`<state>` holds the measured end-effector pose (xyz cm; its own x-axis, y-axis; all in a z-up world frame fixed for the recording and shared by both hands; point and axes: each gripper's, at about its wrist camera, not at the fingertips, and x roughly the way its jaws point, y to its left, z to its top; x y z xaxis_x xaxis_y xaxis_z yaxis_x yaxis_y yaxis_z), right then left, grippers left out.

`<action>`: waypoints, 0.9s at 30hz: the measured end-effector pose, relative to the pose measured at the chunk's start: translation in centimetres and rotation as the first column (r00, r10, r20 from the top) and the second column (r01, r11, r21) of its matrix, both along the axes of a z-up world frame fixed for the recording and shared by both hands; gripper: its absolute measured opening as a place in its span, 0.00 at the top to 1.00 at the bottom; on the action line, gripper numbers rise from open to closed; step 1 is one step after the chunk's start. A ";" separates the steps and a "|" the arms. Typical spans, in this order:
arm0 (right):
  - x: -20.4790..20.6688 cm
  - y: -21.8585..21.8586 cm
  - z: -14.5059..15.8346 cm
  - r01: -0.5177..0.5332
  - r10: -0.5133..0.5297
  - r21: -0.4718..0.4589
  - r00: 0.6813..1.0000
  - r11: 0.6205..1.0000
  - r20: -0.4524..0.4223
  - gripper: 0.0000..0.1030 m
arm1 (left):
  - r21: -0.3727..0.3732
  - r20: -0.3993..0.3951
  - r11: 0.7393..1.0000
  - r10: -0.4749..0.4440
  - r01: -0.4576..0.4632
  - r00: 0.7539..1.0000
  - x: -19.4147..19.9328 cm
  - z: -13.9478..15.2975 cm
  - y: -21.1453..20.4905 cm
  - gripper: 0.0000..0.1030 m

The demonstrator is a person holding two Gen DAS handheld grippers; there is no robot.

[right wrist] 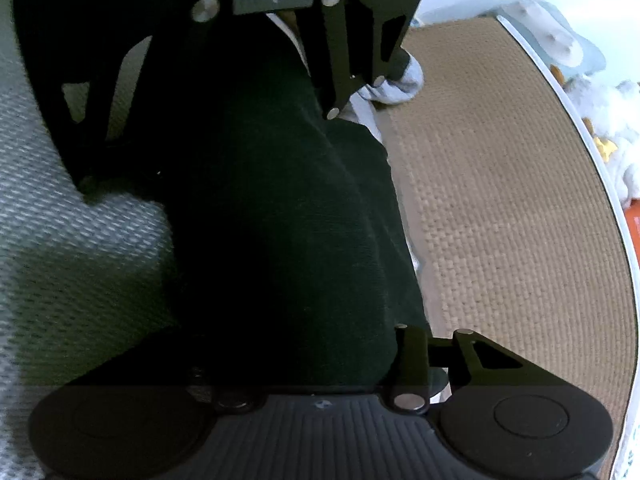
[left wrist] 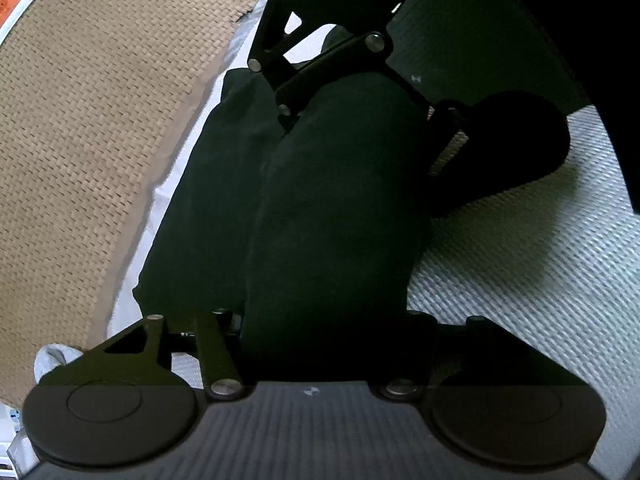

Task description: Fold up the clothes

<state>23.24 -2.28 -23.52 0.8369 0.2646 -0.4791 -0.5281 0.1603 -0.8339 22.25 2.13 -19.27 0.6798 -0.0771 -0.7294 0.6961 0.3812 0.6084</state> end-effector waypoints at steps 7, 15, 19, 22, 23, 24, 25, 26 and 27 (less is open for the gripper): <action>-2.8 1.0 -0.3 0.001 -0.001 0.009 1.000 1.000 -0.004 0.58 | 0.034 0.002 0.999 0.003 -0.003 1.000 -1.3 -0.1 0.5 0.44; -1.9 3.6 0.1 0.003 -0.003 0.016 1.000 1.000 -0.012 0.58 | 0.045 0.002 0.999 -0.011 0.010 1.000 -1.8 0.2 2.1 0.44; -1.9 4.8 0.5 -0.014 0.014 0.014 1.000 1.000 -0.022 0.59 | 0.026 -0.009 1.000 0.001 -0.001 1.000 -1.7 0.4 3.6 0.44; -1.4 5.9 0.8 -0.024 0.024 0.010 0.999 1.000 -0.028 0.59 | 0.025 -0.007 1.000 0.006 -0.006 1.000 -1.7 0.4 4.5 0.44; -1.2 6.3 0.9 -0.027 0.027 0.008 0.999 1.000 -0.030 0.59 | 0.025 -0.007 1.000 0.008 -0.008 1.000 -1.7 0.4 4.9 0.44; -1.1 6.7 1.0 -0.030 0.031 0.007 0.999 1.000 -0.032 0.59 | 0.025 -0.006 1.000 0.009 -0.009 1.000 -1.7 0.4 5.2 0.44; -0.9 7.0 1.0 -0.026 0.027 0.007 0.999 1.000 -0.032 0.59 | 0.026 -0.004 1.000 0.006 -0.006 1.000 -1.6 0.4 5.3 0.44; -0.7 7.4 1.1 -0.022 0.022 0.007 0.999 1.000 -0.032 0.59 | 0.026 -0.003 1.000 0.001 -0.001 1.000 -1.5 0.4 5.5 0.44; -0.5 7.5 1.2 -0.018 0.018 0.006 0.999 1.000 -0.033 0.59 | 0.026 -0.002 1.000 -0.003 0.003 1.000 -1.3 0.4 5.6 0.44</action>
